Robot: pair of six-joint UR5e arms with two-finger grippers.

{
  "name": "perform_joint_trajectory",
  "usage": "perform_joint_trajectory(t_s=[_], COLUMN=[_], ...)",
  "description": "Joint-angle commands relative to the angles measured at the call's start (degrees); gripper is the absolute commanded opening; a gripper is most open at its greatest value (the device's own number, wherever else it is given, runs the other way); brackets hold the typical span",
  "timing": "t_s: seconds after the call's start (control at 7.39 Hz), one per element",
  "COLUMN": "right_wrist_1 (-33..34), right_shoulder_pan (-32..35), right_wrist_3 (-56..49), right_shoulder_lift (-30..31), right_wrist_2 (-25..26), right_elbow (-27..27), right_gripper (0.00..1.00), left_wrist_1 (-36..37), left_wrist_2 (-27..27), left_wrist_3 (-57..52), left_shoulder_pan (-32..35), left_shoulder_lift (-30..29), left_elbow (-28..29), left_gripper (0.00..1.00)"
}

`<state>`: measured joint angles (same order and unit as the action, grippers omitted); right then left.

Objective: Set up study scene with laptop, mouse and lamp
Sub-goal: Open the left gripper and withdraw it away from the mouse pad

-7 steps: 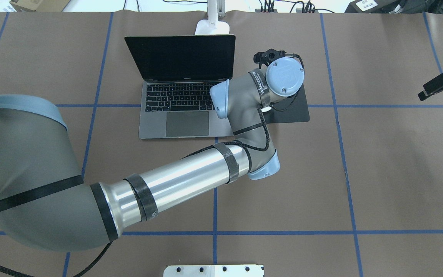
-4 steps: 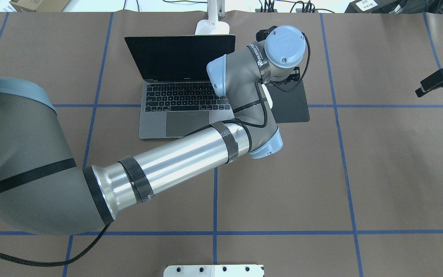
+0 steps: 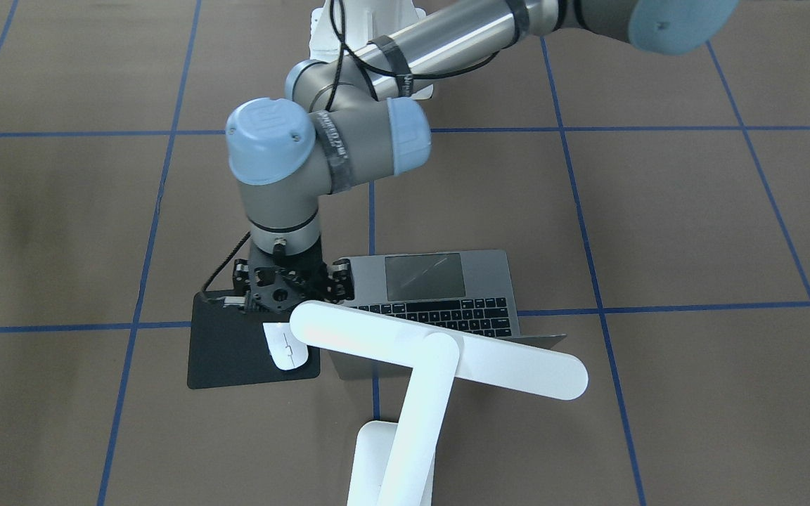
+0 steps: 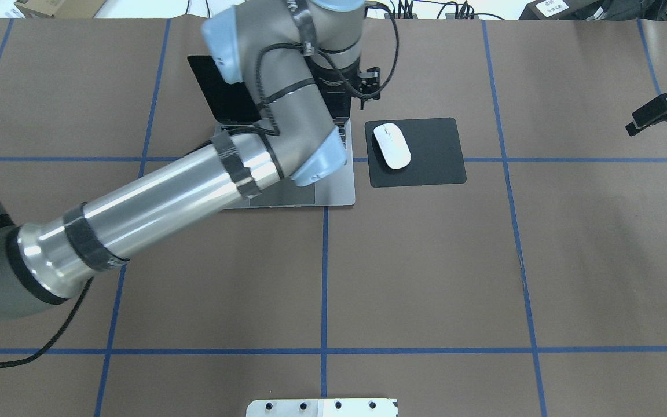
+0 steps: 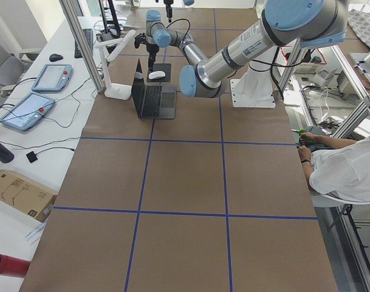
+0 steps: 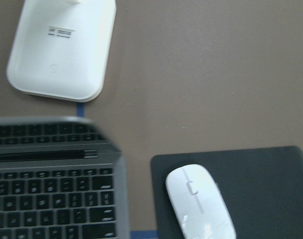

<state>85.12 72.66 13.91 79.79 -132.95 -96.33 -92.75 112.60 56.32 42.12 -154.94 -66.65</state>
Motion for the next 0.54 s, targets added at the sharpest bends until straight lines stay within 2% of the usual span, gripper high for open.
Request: perform_joint_trajectory(t_s=[0.0, 0.14, 0.41], right_wrist_1=[0.5, 0.5, 0.0], right_shoulder_pan=[1.1, 1.4, 1.8], right_wrist_3=[-0.1, -0.5, 0.2], right_shoulder_lift=[-0.2, -0.1, 2.0], right_wrist_2=[0.1, 0.0, 0.1], right_elbow=[-0.1, 0.0, -0.3], right_gripper=[0.99, 0.99, 0.99], left_wrist_1=[4.5, 5.9, 6.4], left_wrist_2=[5.9, 12.0, 14.3], left_wrist_3=[-10.3, -17.5, -31.2], left_shoulder_pan=[6.6, 11.6, 19.6], left_shoulder_lift=[14.8, 21.7, 35.3], left_elbow=[-14.9, -20.7, -28.4], left_gripper=[1.00, 1.00, 1.00])
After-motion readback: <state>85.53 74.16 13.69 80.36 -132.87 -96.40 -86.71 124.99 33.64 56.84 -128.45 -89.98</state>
